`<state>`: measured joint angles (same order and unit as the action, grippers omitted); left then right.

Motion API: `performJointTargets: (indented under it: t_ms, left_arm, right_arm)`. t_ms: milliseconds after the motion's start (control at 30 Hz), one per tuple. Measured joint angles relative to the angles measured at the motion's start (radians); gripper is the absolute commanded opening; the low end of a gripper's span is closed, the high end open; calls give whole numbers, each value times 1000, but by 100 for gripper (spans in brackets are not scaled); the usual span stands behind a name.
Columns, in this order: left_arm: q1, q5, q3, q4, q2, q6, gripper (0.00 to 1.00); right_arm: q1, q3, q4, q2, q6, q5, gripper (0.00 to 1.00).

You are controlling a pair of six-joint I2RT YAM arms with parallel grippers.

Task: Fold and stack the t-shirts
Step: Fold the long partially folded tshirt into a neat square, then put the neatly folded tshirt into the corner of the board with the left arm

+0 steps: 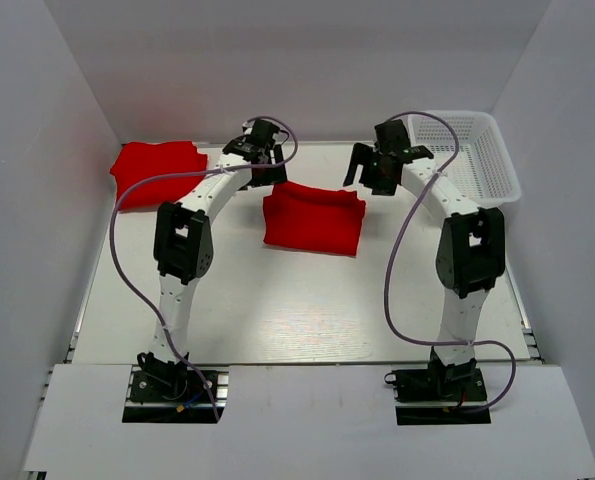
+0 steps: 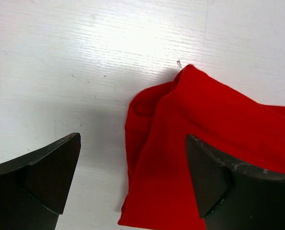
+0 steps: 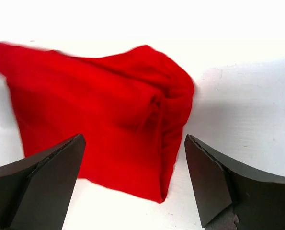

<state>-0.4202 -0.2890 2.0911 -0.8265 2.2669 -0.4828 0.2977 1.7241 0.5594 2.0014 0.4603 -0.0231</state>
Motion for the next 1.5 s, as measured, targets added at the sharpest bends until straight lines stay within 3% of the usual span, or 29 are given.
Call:
performJointTargets:
  t_ms: [333,800,900,1100,1500]
  left_arm:
    - [4,43,-218,50,-161,51,100]
    - [4,200,-289,197,-85,206,97]
    - [4,210,-289,212,-59,224,94]
    - [2,252,-289,239,-17,249,78]
    - [-13,316,-284,283,19,281,58]
  right_arm:
    - [24,-222,-77,-245,-92,-157,90]
    - [33,-283,-178,-135,-39,-148,90]
    - [31,-265,-189,-73,-23,-146,90]
    - [29,-267,-193,-54,-4,-108,90]
    - [3,-422,-219,-193,19,-15,90]
